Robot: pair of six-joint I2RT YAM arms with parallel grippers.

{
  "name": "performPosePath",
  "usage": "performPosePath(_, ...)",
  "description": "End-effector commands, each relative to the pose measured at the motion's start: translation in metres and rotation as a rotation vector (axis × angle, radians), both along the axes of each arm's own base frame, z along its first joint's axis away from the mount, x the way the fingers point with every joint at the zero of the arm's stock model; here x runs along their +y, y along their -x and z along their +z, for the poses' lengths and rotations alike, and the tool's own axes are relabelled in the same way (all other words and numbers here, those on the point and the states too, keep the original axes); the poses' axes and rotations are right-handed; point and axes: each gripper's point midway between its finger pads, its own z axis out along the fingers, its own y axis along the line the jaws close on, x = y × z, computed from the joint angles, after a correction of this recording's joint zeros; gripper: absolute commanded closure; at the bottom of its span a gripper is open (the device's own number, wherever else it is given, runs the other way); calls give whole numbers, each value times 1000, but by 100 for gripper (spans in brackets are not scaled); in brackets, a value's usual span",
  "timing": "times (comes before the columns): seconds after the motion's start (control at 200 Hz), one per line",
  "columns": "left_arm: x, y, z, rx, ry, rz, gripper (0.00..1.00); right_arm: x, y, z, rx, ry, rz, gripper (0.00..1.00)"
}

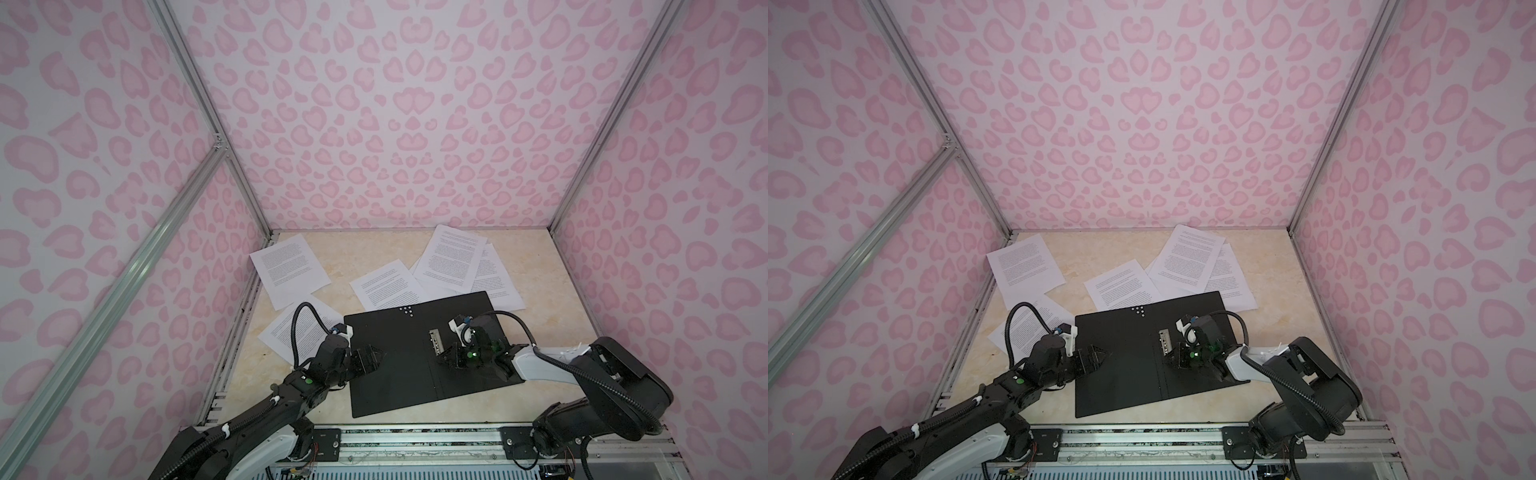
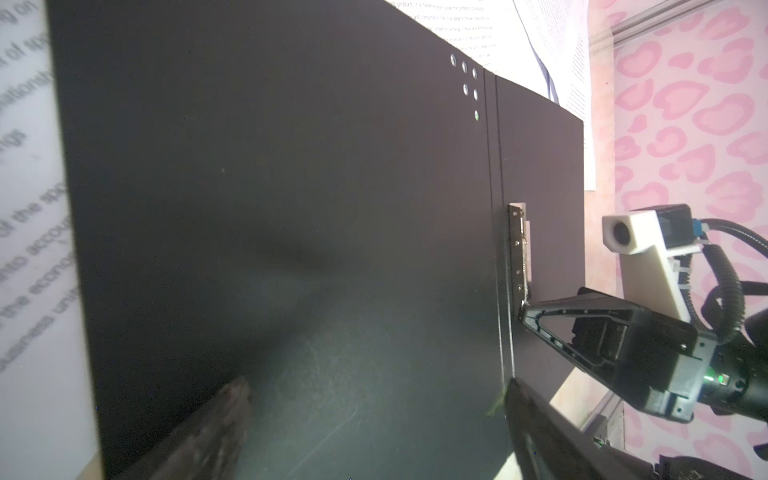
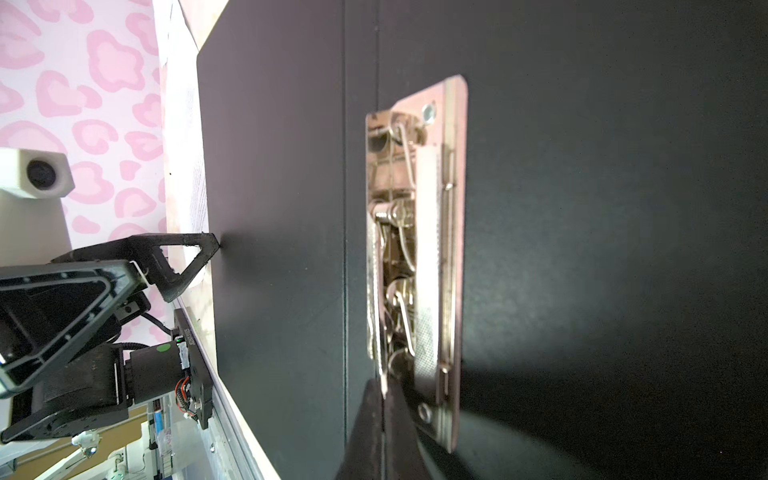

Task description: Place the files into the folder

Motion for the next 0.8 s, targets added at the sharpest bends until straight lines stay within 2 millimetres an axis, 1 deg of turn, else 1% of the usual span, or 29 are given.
performPosePath(0.0, 39, 32, -46, 186, -191, 66, 3, -39, 8, -39, 58, 215, -94, 100)
performPosePath(0.1, 41, 33, -48, 190, -202, 73, 3, -42, 8, -42, 54, 213, -108, 100)
performPosePath(0.27, 47, 32, -52, 198, -227, 98, 3, -51, 4, -39, 42, 235, -141, 100)
performPosePath(0.405, 49, 33, -55, 208, -238, 107, 3, -62, 4, -46, 59, 270, -170, 100)
performPosePath(0.53, 48, 33, -57, 216, -243, 101, 3, -54, 3, -45, 67, 224, -156, 100)
performPosePath(0.585, 48, 33, -57, 218, -245, 101, 3, -49, 2, -42, 65, 194, -144, 100)
performPosePath(0.645, 48, 33, -58, 219, -245, 101, 3, -43, 0, -36, 58, 168, -131, 100)
performPosePath(0.76, 48, 33, -59, 224, -246, 108, 3, -34, -4, -17, 14, 131, -106, 100)
performPosePath(0.795, 48, 33, -59, 224, -247, 110, 3, -32, -5, -11, -3, 126, -97, 92)
